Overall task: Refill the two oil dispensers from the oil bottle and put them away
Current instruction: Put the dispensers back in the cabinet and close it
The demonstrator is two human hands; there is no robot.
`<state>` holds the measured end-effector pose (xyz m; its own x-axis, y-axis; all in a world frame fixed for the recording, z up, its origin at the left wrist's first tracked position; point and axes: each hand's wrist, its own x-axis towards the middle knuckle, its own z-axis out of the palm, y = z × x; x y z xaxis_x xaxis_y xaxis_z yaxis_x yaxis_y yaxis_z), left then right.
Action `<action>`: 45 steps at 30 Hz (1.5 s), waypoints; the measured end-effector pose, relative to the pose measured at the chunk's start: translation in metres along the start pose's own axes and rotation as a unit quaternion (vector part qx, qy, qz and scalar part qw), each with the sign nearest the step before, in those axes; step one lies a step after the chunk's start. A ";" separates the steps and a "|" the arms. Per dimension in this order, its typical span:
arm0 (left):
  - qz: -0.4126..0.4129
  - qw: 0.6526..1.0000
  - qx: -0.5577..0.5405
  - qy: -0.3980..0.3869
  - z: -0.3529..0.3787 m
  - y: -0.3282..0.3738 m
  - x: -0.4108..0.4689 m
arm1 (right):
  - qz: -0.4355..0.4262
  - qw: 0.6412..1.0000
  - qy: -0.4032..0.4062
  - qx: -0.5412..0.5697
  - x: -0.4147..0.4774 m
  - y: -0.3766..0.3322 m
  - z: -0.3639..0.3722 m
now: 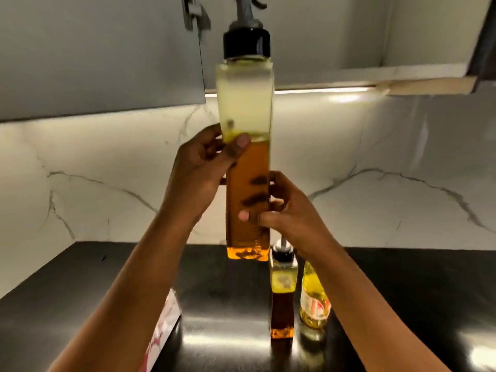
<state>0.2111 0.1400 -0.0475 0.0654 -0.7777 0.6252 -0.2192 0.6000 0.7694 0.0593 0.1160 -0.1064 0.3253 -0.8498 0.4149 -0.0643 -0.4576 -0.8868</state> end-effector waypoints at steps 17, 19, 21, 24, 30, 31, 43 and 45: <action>0.056 0.997 0.022 0.055 0.015 0.080 0.182 | -0.102 0.994 0.021 -0.045 0.199 -0.151 -0.086; 0.041 0.997 0.021 0.061 0.017 0.073 0.193 | -0.087 0.995 0.011 -0.043 0.216 -0.148 -0.088; 0.037 0.996 0.026 0.071 0.018 0.067 0.203 | -0.071 0.997 0.004 -0.041 0.229 -0.145 -0.089; 0.024 0.996 0.035 0.081 0.019 0.062 0.215 | -0.044 0.999 -0.010 -0.030 0.243 -0.141 -0.090; 0.000 0.997 0.024 0.073 0.017 0.047 0.223 | -0.007 0.997 -0.038 -0.067 0.258 -0.136 -0.092; -0.010 0.997 0.033 0.070 0.017 0.043 0.223 | 0.004 0.994 -0.049 -0.096 0.258 -0.138 -0.096; -0.139 0.969 0.198 0.056 0.015 0.030 0.251 | 0.077 0.983 -0.076 -0.148 0.277 -0.139 -0.095; -0.157 0.959 0.230 0.062 0.016 0.027 0.258 | 0.088 0.982 -0.082 -0.144 0.283 -0.138 -0.090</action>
<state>0.2060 -0.0473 0.1328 0.3071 -0.8613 0.4047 -0.5734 0.1720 0.8010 0.0748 -0.0847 0.1514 0.4311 -0.8796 0.2010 -0.3902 -0.3826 -0.8374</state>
